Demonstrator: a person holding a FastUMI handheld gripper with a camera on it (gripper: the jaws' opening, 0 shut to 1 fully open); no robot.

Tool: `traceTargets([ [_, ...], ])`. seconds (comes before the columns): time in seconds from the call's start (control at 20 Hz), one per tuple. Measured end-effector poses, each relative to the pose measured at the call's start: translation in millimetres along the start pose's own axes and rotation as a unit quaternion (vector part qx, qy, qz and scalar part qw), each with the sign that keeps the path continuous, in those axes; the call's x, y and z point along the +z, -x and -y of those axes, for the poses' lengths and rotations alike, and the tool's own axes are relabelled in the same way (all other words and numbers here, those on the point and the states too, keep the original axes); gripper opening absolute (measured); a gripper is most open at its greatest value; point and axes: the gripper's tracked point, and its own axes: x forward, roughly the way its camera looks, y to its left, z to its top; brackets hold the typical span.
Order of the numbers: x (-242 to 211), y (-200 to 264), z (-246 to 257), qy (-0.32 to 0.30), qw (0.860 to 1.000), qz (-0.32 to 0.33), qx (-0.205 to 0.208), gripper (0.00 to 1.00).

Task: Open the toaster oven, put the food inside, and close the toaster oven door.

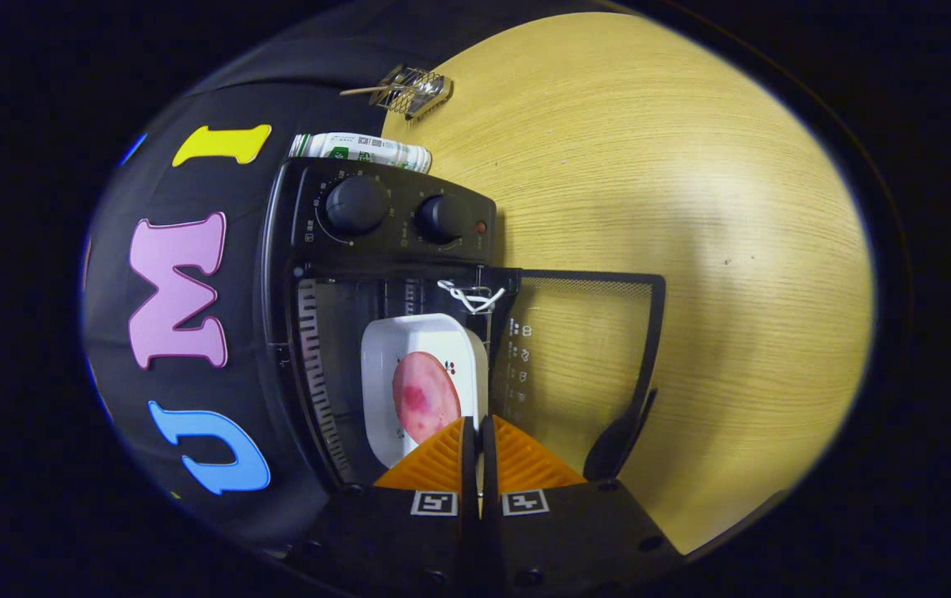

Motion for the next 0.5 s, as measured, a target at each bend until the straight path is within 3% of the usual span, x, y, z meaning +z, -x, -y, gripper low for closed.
traceTargets([
  [0.5, -4, -40, -25, -0.044, 0.998, 0.038, 0.000, 0.05],
])
